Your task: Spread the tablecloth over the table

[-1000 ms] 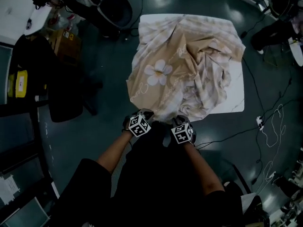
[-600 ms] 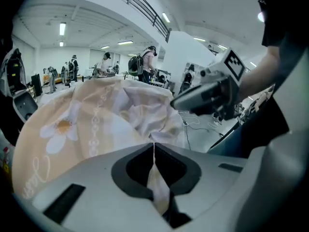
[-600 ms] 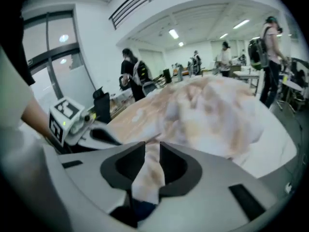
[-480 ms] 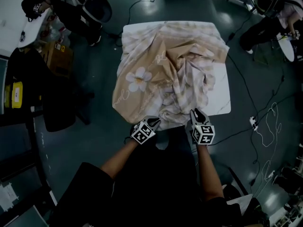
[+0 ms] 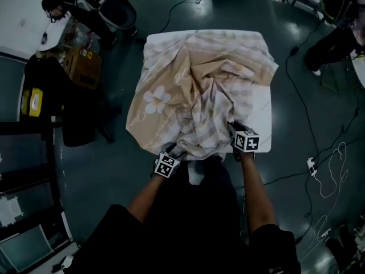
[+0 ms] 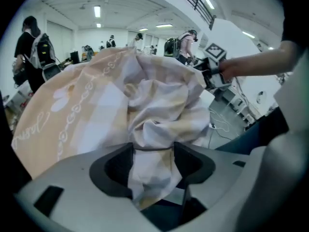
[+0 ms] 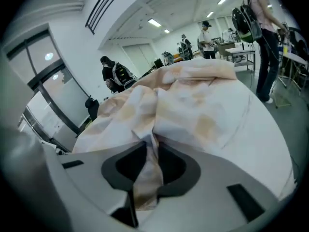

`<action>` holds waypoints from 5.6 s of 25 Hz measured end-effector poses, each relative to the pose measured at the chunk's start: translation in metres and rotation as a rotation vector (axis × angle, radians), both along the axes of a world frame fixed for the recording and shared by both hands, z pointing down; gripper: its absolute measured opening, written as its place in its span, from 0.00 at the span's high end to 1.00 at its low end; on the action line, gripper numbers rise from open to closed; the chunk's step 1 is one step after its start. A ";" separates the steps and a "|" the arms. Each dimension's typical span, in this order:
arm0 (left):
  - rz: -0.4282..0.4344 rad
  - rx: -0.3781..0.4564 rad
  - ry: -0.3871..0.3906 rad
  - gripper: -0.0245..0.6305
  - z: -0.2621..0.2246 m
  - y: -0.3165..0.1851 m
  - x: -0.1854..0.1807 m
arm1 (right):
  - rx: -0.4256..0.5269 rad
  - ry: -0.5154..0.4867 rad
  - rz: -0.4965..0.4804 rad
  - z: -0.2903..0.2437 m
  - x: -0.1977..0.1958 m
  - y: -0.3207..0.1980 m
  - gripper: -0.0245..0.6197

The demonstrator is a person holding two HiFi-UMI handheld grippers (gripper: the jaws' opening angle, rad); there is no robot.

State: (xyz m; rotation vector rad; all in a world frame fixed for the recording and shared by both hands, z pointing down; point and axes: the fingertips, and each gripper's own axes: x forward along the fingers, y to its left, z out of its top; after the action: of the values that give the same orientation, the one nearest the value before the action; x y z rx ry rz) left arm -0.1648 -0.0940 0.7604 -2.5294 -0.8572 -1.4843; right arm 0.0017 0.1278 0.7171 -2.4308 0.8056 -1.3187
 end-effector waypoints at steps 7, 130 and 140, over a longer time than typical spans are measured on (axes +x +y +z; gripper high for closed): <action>-0.046 0.096 0.007 0.81 -0.008 -0.009 -0.007 | 0.090 0.090 0.141 -0.047 -0.039 0.060 0.92; -0.246 -0.268 0.068 0.55 -0.120 0.040 -0.036 | -0.439 0.034 0.036 0.015 -0.067 0.123 0.70; -0.087 -0.152 0.042 0.55 -0.075 0.165 0.049 | -0.416 0.045 -0.106 0.033 -0.064 0.139 0.93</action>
State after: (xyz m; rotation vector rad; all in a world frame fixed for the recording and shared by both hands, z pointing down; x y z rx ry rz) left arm -0.1160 0.0711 0.6849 -2.7299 -0.8964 -1.4350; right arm -0.0625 0.2664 0.7503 -2.7733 0.7393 -1.6137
